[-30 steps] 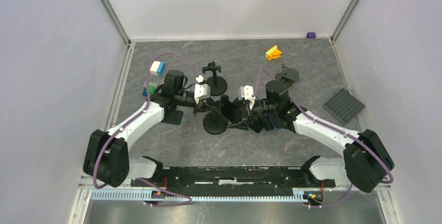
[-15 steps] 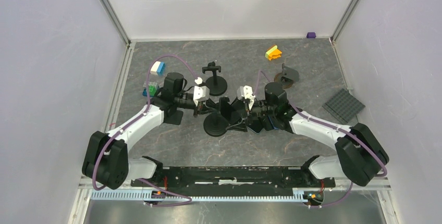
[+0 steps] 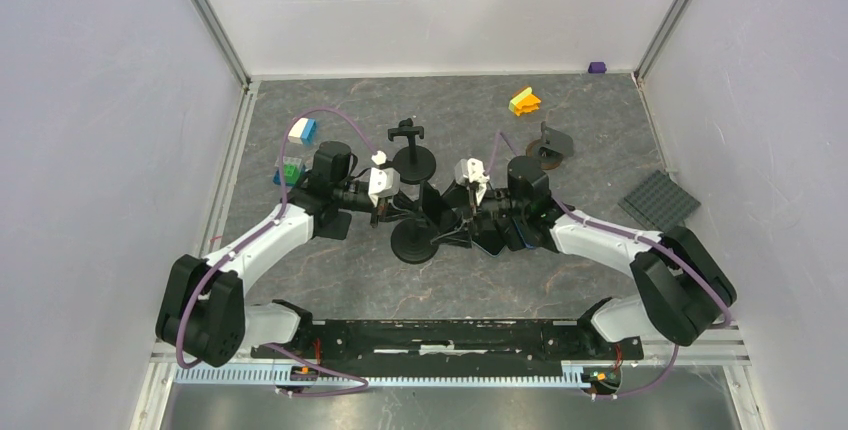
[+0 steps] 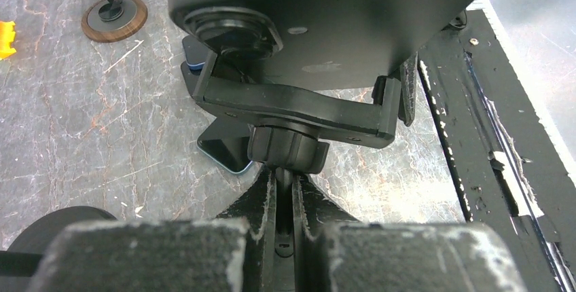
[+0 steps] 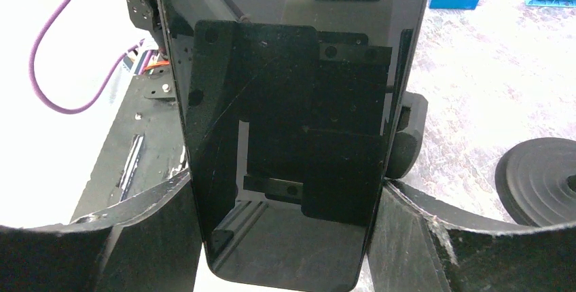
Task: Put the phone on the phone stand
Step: Install the phone on the phone stand.
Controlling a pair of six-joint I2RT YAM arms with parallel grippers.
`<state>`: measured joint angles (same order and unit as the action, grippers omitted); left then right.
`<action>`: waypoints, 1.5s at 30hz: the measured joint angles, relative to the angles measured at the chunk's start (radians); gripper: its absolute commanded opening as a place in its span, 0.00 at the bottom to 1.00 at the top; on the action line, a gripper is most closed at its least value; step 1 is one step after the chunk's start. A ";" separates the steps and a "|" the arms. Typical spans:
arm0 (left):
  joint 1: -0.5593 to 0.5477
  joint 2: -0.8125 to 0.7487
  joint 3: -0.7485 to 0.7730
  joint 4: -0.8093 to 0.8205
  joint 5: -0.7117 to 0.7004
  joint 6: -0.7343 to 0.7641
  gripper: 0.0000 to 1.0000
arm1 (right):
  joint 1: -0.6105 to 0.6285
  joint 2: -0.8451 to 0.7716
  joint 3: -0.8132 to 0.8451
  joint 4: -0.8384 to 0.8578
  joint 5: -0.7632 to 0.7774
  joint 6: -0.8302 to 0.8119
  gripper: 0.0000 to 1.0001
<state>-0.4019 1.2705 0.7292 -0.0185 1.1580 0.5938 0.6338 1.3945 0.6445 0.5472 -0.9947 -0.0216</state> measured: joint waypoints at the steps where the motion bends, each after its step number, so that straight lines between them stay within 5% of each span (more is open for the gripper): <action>1: 0.000 0.000 0.000 0.000 0.000 0.000 0.02 | -0.001 0.004 0.000 0.009 0.000 0.006 0.01; 14: -0.005 0.000 -0.012 0.031 -0.008 -0.029 0.02 | -0.006 0.080 0.000 0.150 -0.029 0.157 0.00; 42: -0.013 0.019 0.007 0.001 0.001 -0.019 0.02 | -0.026 0.174 0.000 0.313 -0.078 0.171 0.01; 45: -0.015 0.019 0.011 -0.006 -0.010 -0.018 0.08 | -0.026 0.174 0.000 0.316 -0.077 0.182 0.01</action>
<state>-0.4171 1.2892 0.7406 -0.0250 1.1481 0.5755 0.6075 1.5681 0.6449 0.8635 -1.0721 0.1608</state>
